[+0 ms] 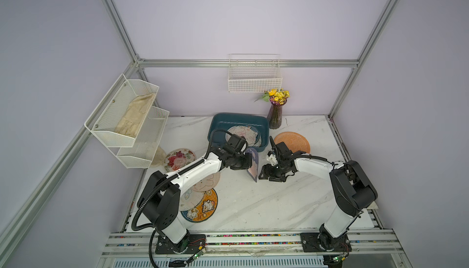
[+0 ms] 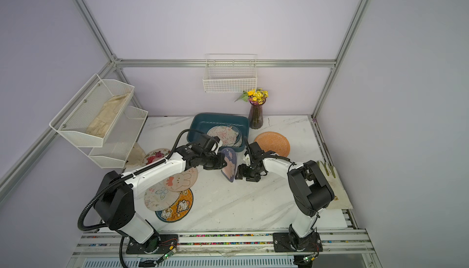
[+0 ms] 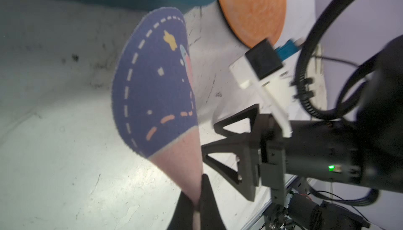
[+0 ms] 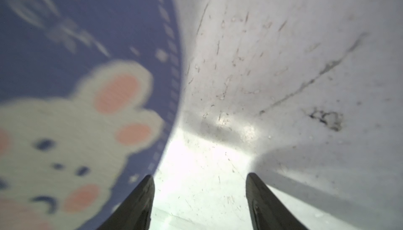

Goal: Put the coasters into the storage box
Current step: Pick up the coaster from the center of the board, then place the coaster in the storage box.

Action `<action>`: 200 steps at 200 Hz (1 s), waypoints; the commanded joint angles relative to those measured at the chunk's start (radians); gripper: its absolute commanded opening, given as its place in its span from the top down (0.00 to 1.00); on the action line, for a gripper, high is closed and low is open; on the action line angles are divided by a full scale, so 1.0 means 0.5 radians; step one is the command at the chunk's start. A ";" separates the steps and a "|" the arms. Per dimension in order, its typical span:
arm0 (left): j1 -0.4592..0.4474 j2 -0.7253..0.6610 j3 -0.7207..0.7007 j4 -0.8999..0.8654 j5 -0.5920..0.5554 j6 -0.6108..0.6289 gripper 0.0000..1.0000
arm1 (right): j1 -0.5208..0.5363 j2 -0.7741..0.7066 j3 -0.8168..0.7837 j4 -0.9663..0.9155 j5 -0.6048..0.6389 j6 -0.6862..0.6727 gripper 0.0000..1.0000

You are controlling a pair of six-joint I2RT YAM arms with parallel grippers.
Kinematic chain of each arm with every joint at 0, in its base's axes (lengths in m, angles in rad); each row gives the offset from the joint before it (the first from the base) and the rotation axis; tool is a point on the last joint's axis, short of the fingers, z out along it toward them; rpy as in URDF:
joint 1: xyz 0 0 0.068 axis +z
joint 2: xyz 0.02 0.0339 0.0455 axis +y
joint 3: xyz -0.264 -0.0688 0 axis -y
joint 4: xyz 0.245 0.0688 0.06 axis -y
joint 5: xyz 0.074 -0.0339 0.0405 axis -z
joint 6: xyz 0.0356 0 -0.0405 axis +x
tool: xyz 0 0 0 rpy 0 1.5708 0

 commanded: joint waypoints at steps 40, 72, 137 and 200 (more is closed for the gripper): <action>0.162 0.264 0.820 -0.061 0.170 0.296 1.00 | -0.073 -0.164 -0.014 0.005 -0.068 0.053 0.31; 0.239 0.527 1.144 -0.055 0.215 0.376 1.00 | -0.103 -0.190 -0.012 0.003 -0.074 0.060 0.31; 0.383 1.065 1.642 0.037 0.269 0.386 1.00 | -0.182 -0.226 -0.013 -0.036 -0.089 0.074 0.31; 0.559 1.135 1.394 0.005 0.067 0.352 1.00 | -0.281 -0.223 0.013 -0.052 -0.120 0.059 0.30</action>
